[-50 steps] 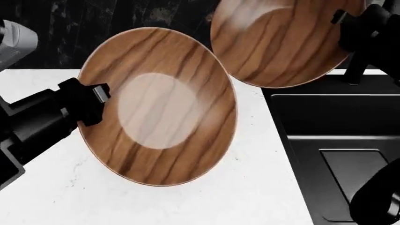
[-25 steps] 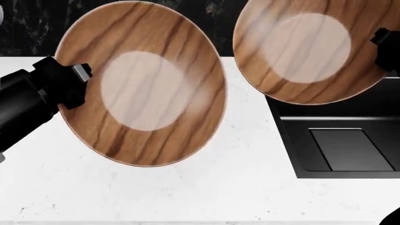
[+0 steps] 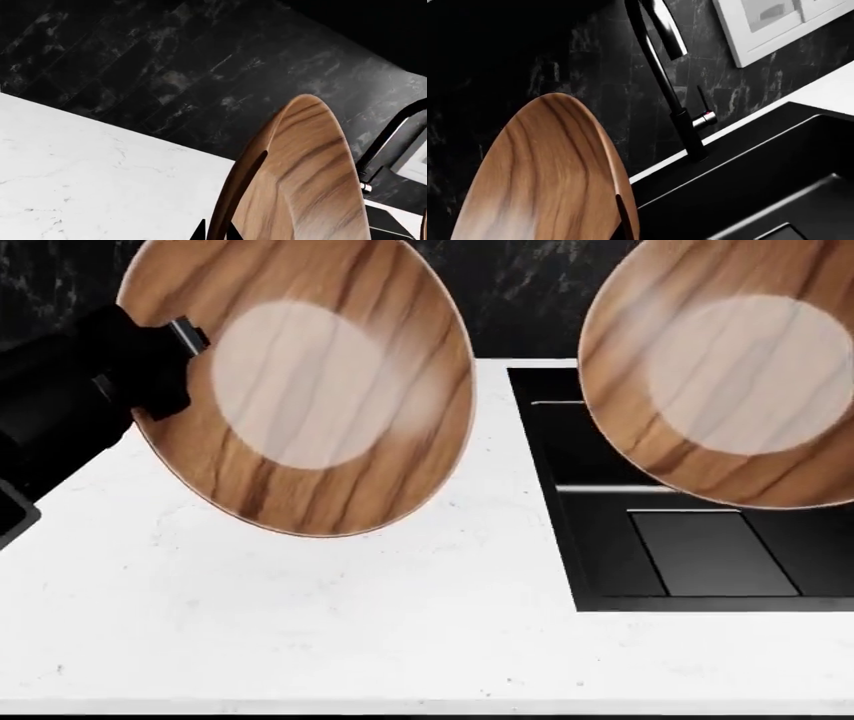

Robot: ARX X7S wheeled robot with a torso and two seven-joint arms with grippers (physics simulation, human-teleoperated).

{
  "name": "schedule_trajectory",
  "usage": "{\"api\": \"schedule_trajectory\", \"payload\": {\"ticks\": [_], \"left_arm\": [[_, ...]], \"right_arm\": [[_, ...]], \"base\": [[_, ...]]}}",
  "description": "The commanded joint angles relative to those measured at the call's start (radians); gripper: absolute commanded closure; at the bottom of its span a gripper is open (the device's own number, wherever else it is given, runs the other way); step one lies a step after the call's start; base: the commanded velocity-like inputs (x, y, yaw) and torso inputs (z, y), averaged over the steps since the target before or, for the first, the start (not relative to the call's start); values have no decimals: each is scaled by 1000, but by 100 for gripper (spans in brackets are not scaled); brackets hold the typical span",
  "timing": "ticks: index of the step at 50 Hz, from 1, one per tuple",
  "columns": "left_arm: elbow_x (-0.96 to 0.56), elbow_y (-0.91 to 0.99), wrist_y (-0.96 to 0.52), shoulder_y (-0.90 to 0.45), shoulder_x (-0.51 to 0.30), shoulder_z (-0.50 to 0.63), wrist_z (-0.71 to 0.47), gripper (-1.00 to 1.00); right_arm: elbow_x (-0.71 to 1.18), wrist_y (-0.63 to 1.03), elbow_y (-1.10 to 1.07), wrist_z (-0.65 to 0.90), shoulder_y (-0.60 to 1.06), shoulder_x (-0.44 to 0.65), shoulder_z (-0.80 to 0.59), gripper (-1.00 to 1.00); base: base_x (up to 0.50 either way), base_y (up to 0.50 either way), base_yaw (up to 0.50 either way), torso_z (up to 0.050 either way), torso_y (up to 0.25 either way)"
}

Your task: Stack the bowls in the sink.

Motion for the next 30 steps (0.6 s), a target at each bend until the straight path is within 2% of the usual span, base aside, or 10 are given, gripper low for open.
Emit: {"api": "schedule_trajectory", "payload": {"ticks": [1, 15, 21, 30], "left_arm": [[12, -32, -7, -20, 50, -19, 3, 100], [25, -51, 16, -5, 58, -26, 7, 100], [44, -77, 29, 5, 79, -23, 5, 100], [64, -101, 41, 26, 104, -17, 13, 100]], "right_arm": [[41, -19, -19, 1, -58, 38, 56, 100], [-25, -22, -30, -58, -78, 33, 62, 100], [-62, -22, -36, -90, -72, 28, 40, 100], [-71, -36, -36, -99, -108, 12, 42, 100]], "base": [[-105, -500, 0, 0, 0], [-103, -497, 0, 1, 0], [-4, -30, 0, 0, 0], [0, -500, 0, 0, 1]]}}
